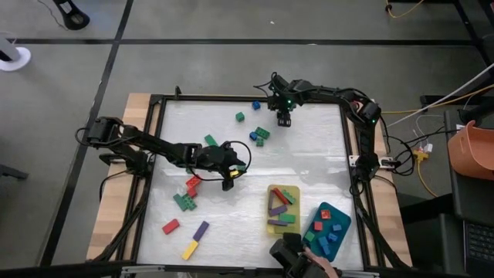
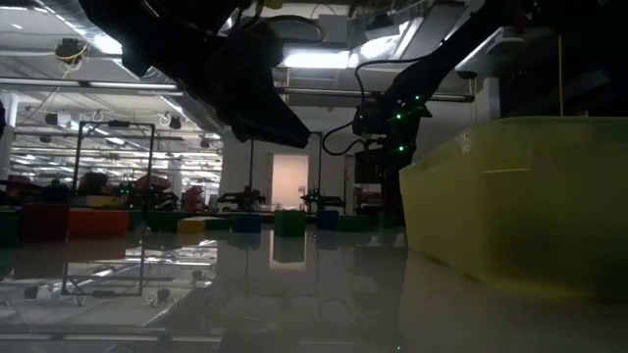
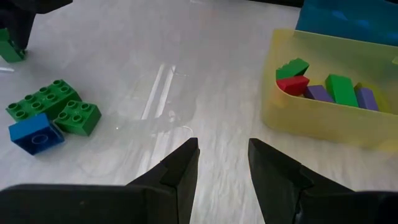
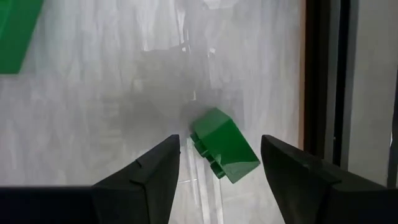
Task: Sort blocks by size
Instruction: Put the small green game piece into the blue bin
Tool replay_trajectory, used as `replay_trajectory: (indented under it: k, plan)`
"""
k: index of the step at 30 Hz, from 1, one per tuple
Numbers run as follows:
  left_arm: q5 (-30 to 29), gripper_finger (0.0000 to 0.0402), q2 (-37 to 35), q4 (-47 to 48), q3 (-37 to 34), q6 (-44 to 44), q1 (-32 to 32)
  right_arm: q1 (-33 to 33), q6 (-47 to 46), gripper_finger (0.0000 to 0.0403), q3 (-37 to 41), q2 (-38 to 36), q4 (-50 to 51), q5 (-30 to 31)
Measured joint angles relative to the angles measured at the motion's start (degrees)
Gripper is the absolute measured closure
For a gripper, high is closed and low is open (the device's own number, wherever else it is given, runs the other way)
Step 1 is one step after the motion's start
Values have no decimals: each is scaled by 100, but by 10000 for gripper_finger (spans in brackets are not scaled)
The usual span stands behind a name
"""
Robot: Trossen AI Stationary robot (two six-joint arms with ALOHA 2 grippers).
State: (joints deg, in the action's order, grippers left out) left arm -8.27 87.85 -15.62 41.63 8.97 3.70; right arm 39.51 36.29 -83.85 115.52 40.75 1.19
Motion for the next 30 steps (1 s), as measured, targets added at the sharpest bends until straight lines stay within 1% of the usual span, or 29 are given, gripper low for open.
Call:
replay_trajectory:
  k: [2,4,14,24,26,30]
  plan:
    - [0,272,0,0,0,2,0,-4,11,185,0,0,1,-16]
    - [0,273,0,0,0,4,0,-4,19,201,0,-2,0,-18]
    - [0,273,0,0,0,111,4,-13,21,315,-10,-27,118,84]
    - [0,273,0,-4,0,159,2,-15,9,394,-2,-135,491,-75]
    - [0,273,0,-4,0,173,3,-15,7,399,7,-191,595,-79]
    - [0,273,0,-4,2,267,4,-15,-30,383,9,-203,622,128]
